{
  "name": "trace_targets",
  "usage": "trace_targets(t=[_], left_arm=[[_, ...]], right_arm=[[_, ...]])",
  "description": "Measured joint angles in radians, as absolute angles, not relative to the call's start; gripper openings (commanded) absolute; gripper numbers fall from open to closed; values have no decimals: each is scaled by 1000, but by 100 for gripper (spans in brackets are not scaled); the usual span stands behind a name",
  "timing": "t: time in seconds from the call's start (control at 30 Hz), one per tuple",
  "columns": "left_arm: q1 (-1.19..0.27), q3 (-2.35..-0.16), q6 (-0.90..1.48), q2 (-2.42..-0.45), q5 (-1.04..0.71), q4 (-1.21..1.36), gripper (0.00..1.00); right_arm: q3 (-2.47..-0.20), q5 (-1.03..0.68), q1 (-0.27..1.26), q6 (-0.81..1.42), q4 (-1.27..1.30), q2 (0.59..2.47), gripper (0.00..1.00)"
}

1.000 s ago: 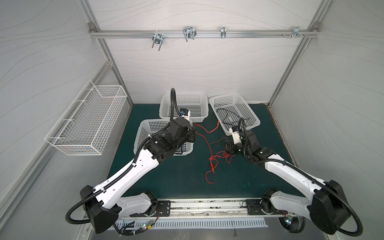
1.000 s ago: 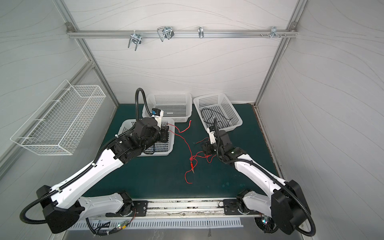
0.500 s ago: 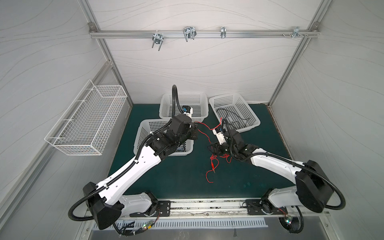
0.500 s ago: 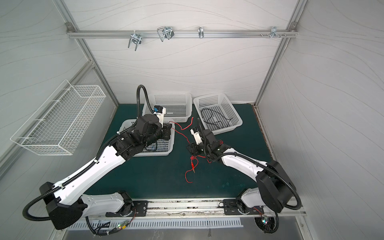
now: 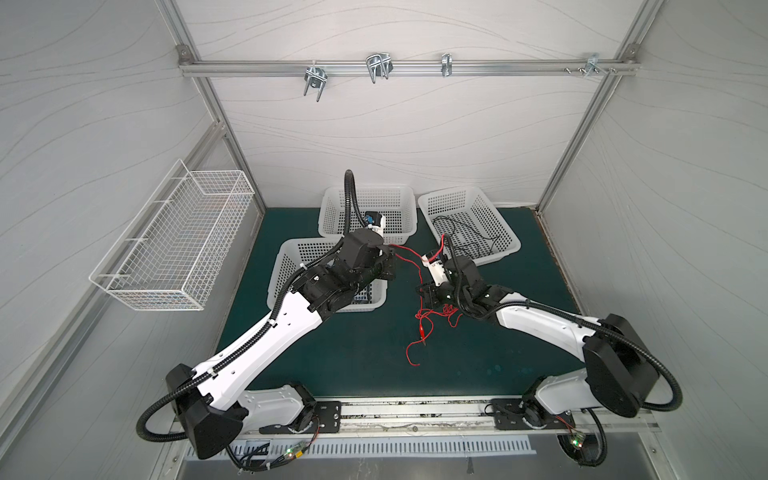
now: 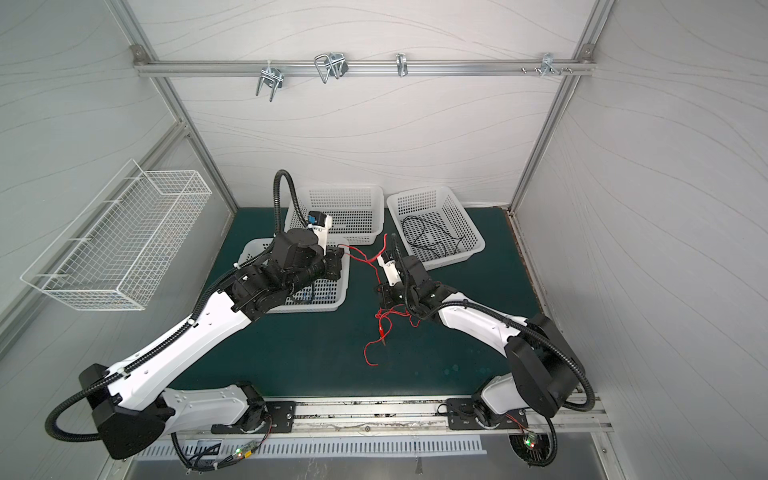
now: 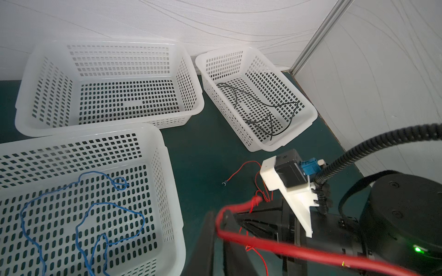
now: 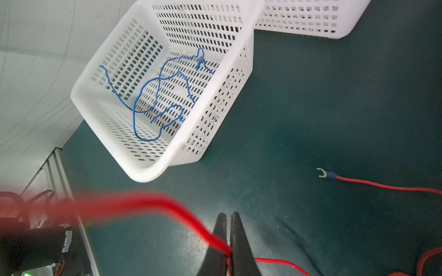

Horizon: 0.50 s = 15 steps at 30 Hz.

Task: Untangle the cables
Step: 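Lift the red wire with the right gripper toward the farthest basket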

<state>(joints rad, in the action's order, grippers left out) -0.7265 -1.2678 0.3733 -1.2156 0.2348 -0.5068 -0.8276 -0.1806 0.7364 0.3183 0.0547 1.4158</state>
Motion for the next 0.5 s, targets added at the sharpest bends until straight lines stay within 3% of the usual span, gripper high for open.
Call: trace_targets(t=[0.17,0.5], left_arm=[[-726,-1240,389,-1195,246,-503,61],[-726,-1129,422,-1117,256,-506,66]], right_arm=[[-826,-231,682,368,84,1355,0],[-822,-252,602,483,163,1198,0]])
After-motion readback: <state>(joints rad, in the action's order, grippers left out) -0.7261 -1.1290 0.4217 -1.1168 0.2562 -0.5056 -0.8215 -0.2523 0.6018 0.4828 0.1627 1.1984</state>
